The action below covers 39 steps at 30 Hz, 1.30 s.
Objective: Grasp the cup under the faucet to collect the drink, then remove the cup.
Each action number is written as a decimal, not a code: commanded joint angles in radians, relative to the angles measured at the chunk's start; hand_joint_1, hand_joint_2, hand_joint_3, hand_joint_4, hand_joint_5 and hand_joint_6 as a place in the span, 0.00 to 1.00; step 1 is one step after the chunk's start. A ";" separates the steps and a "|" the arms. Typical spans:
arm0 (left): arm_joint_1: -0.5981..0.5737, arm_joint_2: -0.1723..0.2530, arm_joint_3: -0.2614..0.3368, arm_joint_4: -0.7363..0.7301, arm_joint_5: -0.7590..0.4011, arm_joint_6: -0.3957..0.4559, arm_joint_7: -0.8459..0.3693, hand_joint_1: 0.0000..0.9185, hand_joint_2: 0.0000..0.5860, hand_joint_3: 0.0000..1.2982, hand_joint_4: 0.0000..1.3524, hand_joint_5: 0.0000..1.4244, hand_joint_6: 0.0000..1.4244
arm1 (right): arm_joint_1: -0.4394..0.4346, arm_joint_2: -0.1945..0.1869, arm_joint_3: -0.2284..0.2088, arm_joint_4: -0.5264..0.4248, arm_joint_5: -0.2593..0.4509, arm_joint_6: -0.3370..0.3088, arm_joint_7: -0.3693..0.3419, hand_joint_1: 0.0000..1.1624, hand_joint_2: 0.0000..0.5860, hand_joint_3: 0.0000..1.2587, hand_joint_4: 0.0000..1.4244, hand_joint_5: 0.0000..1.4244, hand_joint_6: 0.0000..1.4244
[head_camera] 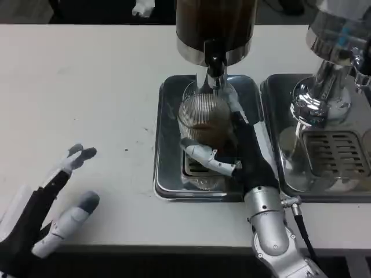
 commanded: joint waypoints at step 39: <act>0.051 -0.006 0.006 -0.058 -0.017 0.035 0.012 0.00 0.23 0.14 0.00 0.06 0.02 | -0.027 0.023 -0.014 0.081 -0.035 -0.072 -0.199 0.99 0.15 0.58 0.56 0.58 0.76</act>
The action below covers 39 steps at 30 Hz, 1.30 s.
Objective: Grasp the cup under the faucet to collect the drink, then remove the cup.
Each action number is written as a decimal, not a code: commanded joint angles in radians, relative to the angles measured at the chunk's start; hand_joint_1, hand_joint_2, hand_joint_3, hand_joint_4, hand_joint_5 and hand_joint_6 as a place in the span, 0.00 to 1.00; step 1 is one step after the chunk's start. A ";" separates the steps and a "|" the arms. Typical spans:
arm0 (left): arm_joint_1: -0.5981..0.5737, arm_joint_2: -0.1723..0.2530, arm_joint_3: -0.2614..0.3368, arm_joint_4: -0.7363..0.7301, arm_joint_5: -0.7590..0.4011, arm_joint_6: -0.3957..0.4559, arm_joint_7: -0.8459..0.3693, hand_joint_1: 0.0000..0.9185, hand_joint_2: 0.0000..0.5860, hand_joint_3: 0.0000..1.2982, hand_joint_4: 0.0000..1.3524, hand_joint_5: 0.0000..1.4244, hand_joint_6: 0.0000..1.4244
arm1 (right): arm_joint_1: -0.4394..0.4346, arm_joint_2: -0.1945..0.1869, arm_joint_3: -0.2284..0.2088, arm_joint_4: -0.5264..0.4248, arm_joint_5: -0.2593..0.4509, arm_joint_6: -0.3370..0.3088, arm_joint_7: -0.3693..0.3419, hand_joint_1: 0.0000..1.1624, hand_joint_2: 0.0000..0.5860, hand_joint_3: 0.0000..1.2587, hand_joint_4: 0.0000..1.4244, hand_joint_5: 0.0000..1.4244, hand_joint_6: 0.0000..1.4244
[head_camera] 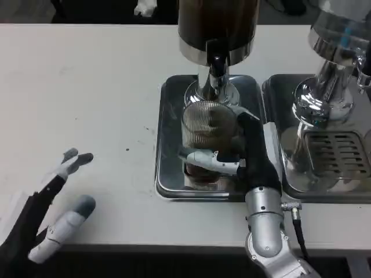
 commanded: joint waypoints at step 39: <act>-0.039 -0.012 -0.038 0.032 0.020 -0.010 0.003 0.00 0.24 0.14 0.00 0.07 0.02 | 0.198 -0.054 0.035 -0.383 -0.084 0.112 -0.002 0.93 0.18 0.62 0.60 0.63 0.87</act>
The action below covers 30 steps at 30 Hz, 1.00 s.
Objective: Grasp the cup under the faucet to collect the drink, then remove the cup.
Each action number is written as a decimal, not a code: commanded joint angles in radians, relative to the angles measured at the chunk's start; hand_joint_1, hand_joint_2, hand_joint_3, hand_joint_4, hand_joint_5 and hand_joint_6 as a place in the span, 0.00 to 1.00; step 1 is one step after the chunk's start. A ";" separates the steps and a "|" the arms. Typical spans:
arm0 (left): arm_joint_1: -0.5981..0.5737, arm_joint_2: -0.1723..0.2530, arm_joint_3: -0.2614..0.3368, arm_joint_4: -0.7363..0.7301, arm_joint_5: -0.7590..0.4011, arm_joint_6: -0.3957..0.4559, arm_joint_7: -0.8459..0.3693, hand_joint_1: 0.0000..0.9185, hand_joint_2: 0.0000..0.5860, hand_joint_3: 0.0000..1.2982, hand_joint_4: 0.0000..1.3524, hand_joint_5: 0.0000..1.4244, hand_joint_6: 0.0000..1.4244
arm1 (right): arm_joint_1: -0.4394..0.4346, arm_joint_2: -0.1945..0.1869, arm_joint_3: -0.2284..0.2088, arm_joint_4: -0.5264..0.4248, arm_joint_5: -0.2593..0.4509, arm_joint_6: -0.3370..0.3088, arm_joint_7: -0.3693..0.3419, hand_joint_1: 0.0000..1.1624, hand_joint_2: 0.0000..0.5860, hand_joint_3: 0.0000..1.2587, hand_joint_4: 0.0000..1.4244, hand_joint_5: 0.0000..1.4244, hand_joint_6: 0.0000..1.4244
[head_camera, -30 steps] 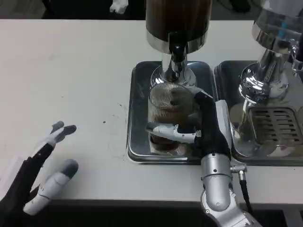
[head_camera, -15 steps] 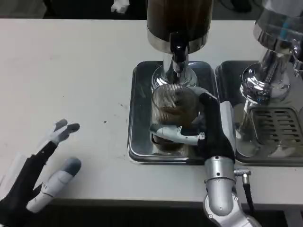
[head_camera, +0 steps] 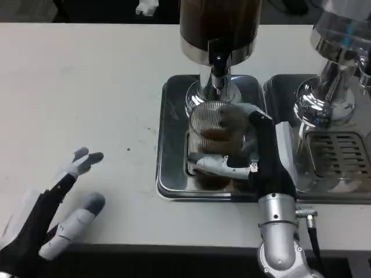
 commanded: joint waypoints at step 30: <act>0.204 0.173 0.049 -0.411 0.421 0.152 0.133 0.00 0.16 0.00 0.00 0.00 0.00 | 0.367 -0.034 0.017 -0.616 -0.003 0.124 0.197 0.89 0.22 0.63 0.62 0.66 0.92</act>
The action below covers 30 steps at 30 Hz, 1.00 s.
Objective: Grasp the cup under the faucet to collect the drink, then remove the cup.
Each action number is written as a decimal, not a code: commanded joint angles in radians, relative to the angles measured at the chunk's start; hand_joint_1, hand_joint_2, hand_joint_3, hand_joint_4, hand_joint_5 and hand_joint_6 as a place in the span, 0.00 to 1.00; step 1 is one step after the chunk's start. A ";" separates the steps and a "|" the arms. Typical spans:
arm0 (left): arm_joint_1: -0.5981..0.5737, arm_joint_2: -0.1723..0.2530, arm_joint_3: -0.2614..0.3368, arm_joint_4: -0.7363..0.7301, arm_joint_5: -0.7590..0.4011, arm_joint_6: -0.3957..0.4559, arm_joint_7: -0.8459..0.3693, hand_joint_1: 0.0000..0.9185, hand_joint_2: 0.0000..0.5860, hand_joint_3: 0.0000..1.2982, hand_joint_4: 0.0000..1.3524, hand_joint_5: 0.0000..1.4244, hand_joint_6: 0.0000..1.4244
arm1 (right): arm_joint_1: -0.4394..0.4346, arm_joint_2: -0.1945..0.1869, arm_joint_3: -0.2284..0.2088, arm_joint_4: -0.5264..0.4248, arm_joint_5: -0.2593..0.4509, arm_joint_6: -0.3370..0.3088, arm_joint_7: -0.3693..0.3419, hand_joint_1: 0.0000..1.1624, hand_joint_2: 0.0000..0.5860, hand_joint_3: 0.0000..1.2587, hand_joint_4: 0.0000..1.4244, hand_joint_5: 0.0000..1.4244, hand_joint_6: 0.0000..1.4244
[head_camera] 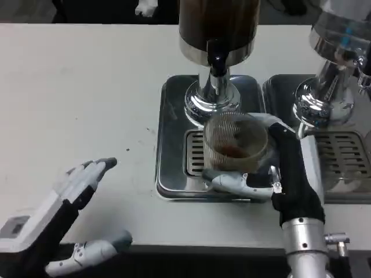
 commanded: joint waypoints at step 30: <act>0.398 -0.026 0.067 -0.325 0.214 0.095 0.216 0.00 0.16 0.00 0.00 0.00 0.00 | 0.424 -0.113 0.043 -0.586 0.041 0.027 0.272 0.89 0.24 0.63 0.62 0.66 0.92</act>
